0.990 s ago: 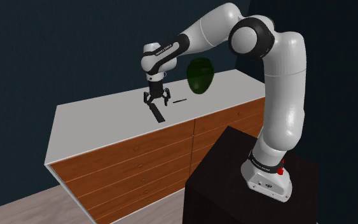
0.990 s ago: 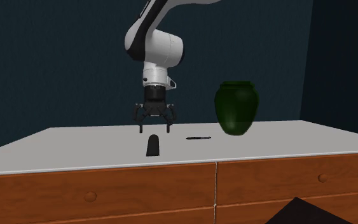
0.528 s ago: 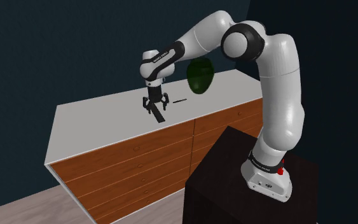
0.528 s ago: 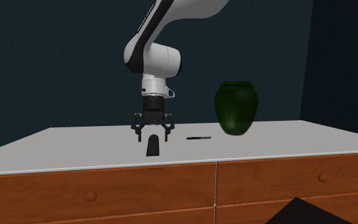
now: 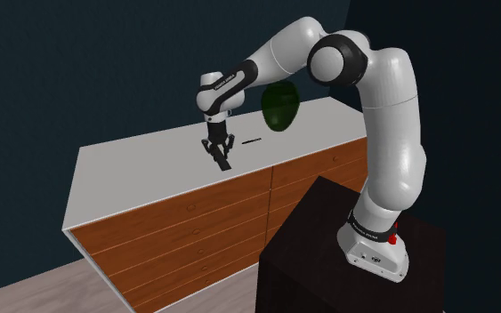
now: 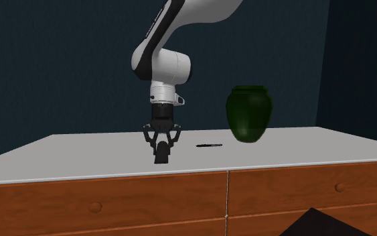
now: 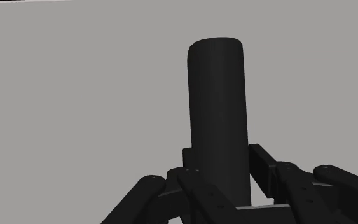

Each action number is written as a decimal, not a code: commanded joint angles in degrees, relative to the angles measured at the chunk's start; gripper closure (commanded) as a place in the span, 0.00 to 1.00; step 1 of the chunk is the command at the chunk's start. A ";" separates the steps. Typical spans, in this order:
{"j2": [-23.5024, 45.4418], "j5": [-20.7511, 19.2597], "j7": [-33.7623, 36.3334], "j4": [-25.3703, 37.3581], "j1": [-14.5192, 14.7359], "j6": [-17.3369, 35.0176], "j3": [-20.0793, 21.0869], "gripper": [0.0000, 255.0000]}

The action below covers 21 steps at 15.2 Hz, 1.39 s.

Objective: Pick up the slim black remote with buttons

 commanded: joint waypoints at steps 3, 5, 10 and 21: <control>0.46 0.11 -0.01 0.24 0.16 -0.17 0.22 1.00; 0.35 0.14 -0.13 -0.32 0.12 0.25 0.20 1.00; -1.75 0.01 0.25 0.60 0.08 -2.75 0.17 1.00; -5.34 -0.23 1.05 3.45 0.00 -9.15 0.12 1.00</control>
